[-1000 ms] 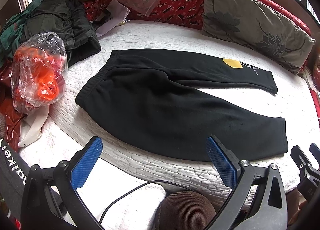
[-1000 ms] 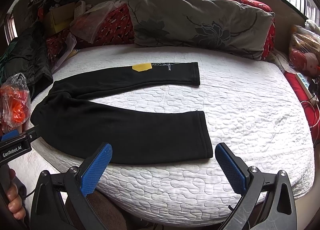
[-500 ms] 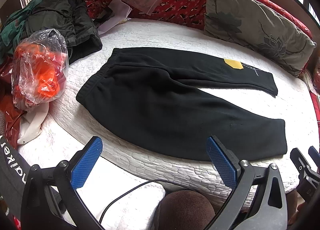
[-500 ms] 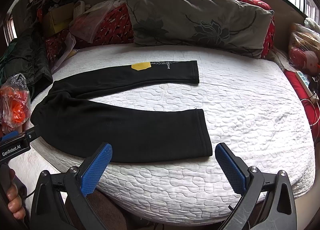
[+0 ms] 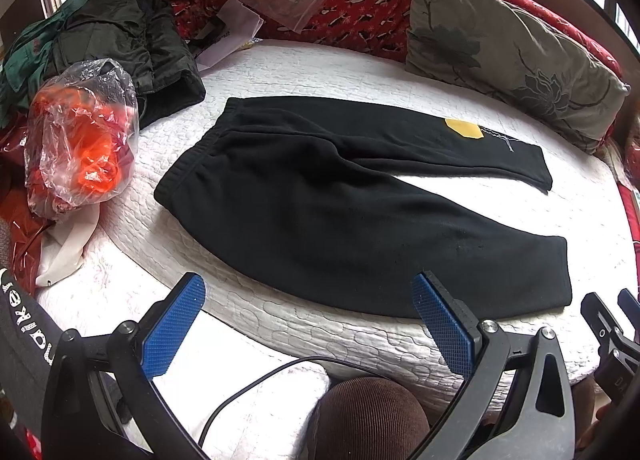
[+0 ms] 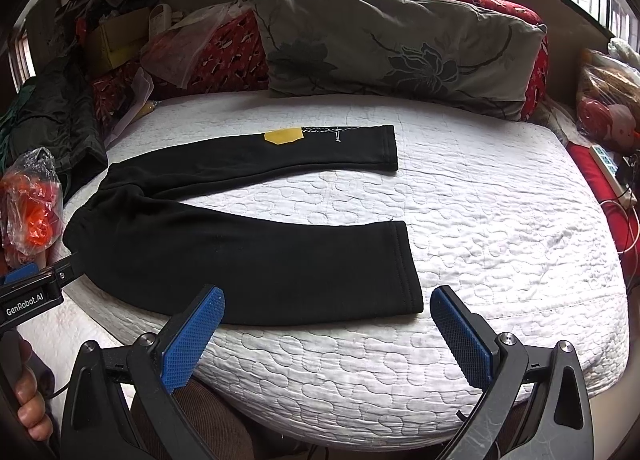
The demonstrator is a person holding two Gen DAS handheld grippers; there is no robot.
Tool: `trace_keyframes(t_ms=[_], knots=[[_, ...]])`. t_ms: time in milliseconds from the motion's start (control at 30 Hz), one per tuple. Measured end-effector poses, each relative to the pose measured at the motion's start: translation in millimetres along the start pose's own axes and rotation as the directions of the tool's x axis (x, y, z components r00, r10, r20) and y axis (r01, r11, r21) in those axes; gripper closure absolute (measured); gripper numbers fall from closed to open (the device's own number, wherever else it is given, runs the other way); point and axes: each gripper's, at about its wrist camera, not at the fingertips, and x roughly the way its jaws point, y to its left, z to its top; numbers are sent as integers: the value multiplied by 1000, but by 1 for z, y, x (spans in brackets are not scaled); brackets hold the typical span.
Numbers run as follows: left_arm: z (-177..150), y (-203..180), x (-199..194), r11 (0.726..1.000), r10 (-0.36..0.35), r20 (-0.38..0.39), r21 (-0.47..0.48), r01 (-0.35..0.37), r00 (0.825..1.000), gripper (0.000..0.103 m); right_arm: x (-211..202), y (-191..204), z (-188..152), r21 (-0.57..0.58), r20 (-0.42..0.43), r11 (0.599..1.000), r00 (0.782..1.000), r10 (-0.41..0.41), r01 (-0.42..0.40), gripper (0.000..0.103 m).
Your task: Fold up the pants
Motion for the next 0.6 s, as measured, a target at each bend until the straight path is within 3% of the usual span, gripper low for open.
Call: trace_keyframes(t_ms=[600], knots=[[-4, 2, -7, 1000, 6, 10, 3, -6, 1000, 0, -9, 2, -1, -9, 8, 1000, 1000, 3, -3, 0]])
